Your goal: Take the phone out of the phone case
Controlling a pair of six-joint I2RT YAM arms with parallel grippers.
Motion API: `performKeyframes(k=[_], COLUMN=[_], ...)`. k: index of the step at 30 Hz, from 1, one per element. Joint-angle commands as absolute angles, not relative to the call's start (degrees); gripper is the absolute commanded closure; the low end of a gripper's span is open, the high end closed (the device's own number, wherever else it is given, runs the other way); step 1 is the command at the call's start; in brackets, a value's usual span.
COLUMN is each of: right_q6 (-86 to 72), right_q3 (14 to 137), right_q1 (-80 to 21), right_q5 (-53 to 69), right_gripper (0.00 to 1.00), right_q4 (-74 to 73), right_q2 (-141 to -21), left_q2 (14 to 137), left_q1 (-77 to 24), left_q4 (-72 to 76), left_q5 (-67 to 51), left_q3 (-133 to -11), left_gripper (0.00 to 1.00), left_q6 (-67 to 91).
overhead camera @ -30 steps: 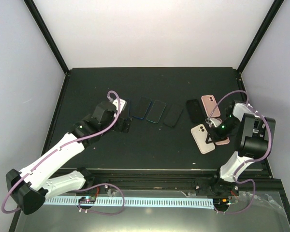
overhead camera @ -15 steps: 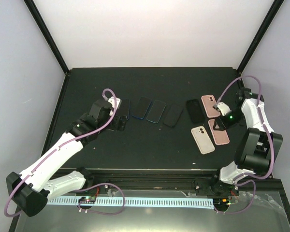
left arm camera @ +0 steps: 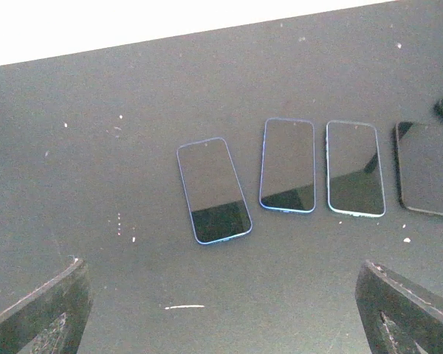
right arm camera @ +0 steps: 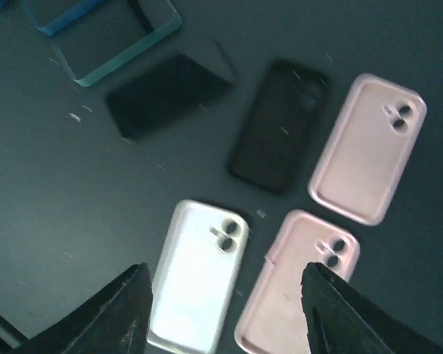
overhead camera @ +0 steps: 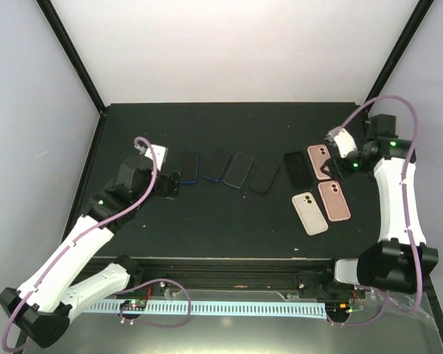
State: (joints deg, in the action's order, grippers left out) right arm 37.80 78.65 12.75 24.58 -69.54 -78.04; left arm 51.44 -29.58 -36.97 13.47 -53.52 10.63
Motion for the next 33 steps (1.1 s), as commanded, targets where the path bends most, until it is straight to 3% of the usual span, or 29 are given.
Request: performKeyframes(k=[1,5,6,13,21,25,33], right_q6=[30.4,22.3,19.0,8.0,-4.5,-6.6,-9.9], right_q3=[77.2,70.2,67.5,53.7,35.3,34.5,36.3], right_q1=[1.1,-6.9,-7.2,-7.1,-7.1,-6.8,-5.6], right_q5=[25.5,23.7,24.5,29.1,14.0,15.3,11.1], right_gripper=[0.38,0.03,0.0,0.0,0.0,0.0,0.0], right_q4=[-63.3,-50.3,-44.8,-27.2,-12.7,-12.9,-14.2], right_q2=[-70.2,-61.3,-59.4,-51.5,-32.6,-26.0,-30.0], left_q2=[45.9,42.5,41.9,36.0,32.6,34.5,35.4], left_q1=[-29.3,-29.2,-29.2,-29.2,-29.2,-29.2,-29.2], left_q4=[-39.8,-39.1,-38.7,-32.0,-30.2,-31.4,-32.3], left_q5=[16.0,20.0,19.2,16.4,18.0,21.9,22.6], left_q3=[-55.4,-52.6,-51.5,-42.8,-40.7,-42.1,-43.8], left_gripper=[0.01,0.01,0.01,0.01,0.01,0.01,0.01], left_q6=[12.0,11.2,10.9,8.7,8.2,12.5,14.0])
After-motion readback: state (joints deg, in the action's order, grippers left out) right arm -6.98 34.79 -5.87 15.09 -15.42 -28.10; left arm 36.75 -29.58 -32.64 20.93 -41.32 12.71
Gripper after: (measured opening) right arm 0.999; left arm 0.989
